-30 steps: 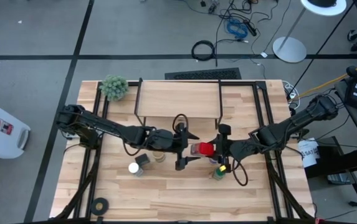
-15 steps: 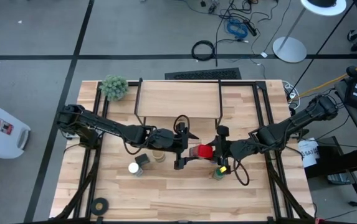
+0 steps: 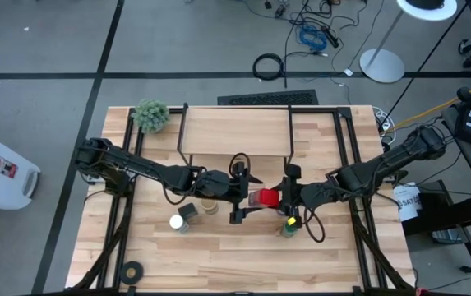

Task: Shelf spices
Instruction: Put the red seasoning can on the shelf

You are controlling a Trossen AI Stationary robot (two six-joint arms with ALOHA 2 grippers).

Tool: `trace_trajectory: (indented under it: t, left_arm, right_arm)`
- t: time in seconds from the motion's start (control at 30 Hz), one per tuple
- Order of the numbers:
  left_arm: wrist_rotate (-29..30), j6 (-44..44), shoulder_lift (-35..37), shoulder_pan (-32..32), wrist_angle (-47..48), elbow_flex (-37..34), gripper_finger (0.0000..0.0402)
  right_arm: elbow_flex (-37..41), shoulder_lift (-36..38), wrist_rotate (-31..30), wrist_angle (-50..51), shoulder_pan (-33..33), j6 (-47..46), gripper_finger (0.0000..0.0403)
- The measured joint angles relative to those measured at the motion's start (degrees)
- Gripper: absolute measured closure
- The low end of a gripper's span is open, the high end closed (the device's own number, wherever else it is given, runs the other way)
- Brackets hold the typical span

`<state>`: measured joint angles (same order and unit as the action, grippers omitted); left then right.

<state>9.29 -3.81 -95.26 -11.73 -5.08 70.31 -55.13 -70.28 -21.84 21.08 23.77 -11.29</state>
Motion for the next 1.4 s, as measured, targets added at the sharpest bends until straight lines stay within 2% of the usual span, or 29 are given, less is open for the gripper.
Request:
trace_trajectory:
  t: [0.2, 0.47, 0.63, 1.4]
  left_arm:
    - [1.46, -1.40, 0.00, 0.02, 0.34, -0.01, 0.0017]
    - [2.83, -2.57, -1.98, -0.02, -0.69, -0.03, 0.0066]
    - [2.35, -2.71, -2.05, 0.00, -1.97, -0.02, 0.0082]
    - [1.30, -2.62, -1.97, 0.04, -0.55, 1.78, 0.0085]
  right_arm:
    - [0.00, -0.24, 1.24, -0.85, -0.51, 0.12, 0.0190]
    - [0.02, -0.27, 1.08, -0.98, -0.53, 0.28, 0.0190]
    - [0.00, -0.24, 1.03, -1.16, -0.53, 0.27, 0.0190]
    - [0.02, -0.24, 1.27, -0.98, -0.51, 1.05, 0.0190]
